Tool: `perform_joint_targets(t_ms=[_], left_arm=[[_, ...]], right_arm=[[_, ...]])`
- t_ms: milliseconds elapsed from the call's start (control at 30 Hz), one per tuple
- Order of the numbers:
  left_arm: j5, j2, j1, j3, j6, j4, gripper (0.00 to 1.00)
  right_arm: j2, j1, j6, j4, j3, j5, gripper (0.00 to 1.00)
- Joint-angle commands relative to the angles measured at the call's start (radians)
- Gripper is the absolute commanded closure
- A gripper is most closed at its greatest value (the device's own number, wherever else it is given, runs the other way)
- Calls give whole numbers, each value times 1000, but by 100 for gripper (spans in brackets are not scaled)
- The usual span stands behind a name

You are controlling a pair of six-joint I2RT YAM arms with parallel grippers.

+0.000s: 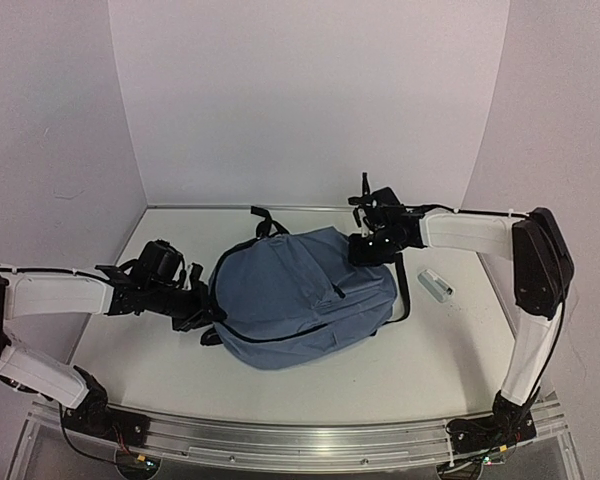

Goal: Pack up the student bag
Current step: Adjust the student bag at the center of the board.

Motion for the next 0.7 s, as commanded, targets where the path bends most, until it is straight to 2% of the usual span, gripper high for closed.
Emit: perform_joint_targets(t_ms=[0, 200, 367, 533, 633, 667], left_arm=[[-11, 58, 78, 96, 100, 49, 100], [66, 242, 195, 273, 242, 52, 100], [114, 425, 284, 489, 326, 74, 100], [159, 590, 305, 661, 383, 104, 98], [141, 614, 307, 709, 408, 86, 75], [130, 601, 307, 714, 416, 74, 61]], right_arm=[[-107, 7, 20, -31, -84, -57, 98], [-254, 93, 95, -45, -243, -94, 100], [-314, 250, 211, -47, -346, -90, 100], [-335, 402, 354, -35, -373, -35, 99], [-381, 429, 396, -35, -369, 10, 87], [-399, 429, 403, -38, -364, 24, 80]])
